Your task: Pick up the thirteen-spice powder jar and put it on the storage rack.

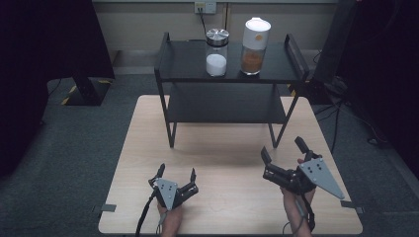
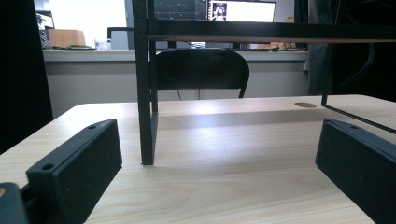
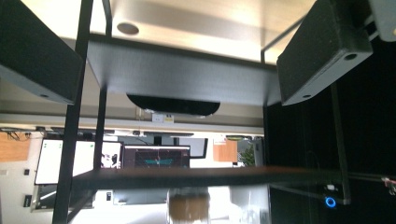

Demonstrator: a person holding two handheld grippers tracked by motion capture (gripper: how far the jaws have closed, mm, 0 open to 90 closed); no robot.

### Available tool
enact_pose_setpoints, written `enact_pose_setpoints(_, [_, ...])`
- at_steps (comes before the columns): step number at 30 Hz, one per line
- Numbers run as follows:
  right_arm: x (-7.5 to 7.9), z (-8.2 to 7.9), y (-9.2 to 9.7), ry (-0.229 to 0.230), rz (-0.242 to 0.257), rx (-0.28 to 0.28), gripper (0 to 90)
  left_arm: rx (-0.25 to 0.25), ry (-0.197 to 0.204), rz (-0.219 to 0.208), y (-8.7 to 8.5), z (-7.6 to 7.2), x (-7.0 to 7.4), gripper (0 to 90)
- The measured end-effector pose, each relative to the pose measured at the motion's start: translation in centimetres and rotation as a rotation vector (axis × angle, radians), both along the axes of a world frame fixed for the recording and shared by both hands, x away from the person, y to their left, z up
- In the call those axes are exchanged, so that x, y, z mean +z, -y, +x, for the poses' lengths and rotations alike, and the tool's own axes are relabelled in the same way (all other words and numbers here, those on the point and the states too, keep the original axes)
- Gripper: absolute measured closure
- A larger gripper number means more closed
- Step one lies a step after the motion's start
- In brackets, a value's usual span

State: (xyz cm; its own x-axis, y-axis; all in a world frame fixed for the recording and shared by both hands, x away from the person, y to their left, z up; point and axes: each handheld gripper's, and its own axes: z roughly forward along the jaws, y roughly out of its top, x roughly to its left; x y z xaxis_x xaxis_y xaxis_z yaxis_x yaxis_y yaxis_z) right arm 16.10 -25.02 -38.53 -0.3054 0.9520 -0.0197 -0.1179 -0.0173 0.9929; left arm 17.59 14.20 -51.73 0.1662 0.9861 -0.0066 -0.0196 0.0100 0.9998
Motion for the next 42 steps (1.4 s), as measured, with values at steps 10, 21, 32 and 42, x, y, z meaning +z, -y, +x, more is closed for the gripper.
enact_pose_setpoints(10, [-6.2,-0.6,-0.9,-0.067,-0.004,-0.056,0.0,-0.002,0.0,0.0,0.0,0.0,0.0,0.0])
enact_pose_setpoints(21, [-11.6,-0.9,-1.0,-0.055,0.008,-0.124,0.0,-0.005,0.0,0.0,-0.1,-0.1,0.0,0.0])
enact_pose_setpoints(32, [-13.1,-1.0,-1.0,-0.078,-0.007,-0.156,0.0,-0.002,0.0,0.001,0.0,-0.2,0.0,0.0])
enact_pose_setpoints(42, [-12.9,-0.8,-1.8,-0.095,-0.015,-0.199,0.0,0.0,0.0,0.001,0.0,-0.2,0.0,0.0])
